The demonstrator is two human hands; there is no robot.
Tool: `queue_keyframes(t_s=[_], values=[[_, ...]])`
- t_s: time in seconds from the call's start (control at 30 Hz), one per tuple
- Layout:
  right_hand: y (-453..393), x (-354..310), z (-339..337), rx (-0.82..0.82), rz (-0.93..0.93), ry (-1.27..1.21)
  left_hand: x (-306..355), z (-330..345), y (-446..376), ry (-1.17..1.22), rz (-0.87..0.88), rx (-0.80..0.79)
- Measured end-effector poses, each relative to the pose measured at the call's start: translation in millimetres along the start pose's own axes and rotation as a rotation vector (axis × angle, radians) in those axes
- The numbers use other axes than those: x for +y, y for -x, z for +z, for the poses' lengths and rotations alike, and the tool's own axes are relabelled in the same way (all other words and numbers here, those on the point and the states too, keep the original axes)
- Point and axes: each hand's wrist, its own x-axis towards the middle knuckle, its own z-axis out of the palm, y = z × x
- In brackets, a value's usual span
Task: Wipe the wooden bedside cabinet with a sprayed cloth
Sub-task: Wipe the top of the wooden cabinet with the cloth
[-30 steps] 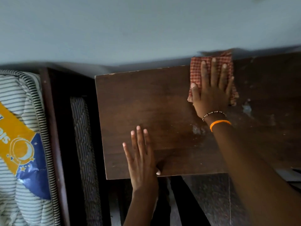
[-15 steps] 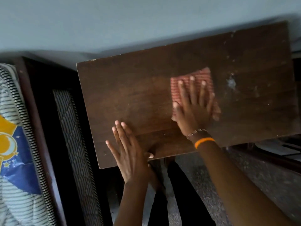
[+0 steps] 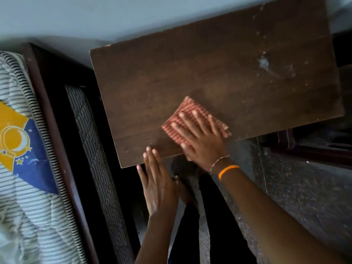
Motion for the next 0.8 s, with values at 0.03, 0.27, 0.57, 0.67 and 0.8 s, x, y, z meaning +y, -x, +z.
queue_keyframes(t_s=[0.03,0.27,0.57,0.67,0.8], values=[[5.0,16.4,-1.2,0.002,0.046,0.017,3.8,0.9,-2.8,-0.024,0.029,-0.001],[35.5,96.2,-8.7,-0.014,0.484,-0.005,4.3,23.6,-7.9,-0.133,0.065,-0.039],[27.8,-13.6,10.2,0.043,0.451,-0.084,1.7,24.2,-7.4,-0.213,0.076,-0.050],[14.3,-46.9,15.2,0.031,0.203,-0.093,0.0,20.7,-1.0,-0.148,0.001,-0.013],[22.2,-17.8,14.3,0.015,-0.068,-0.061,19.4,17.5,0.9,-0.107,0.031,0.004]])
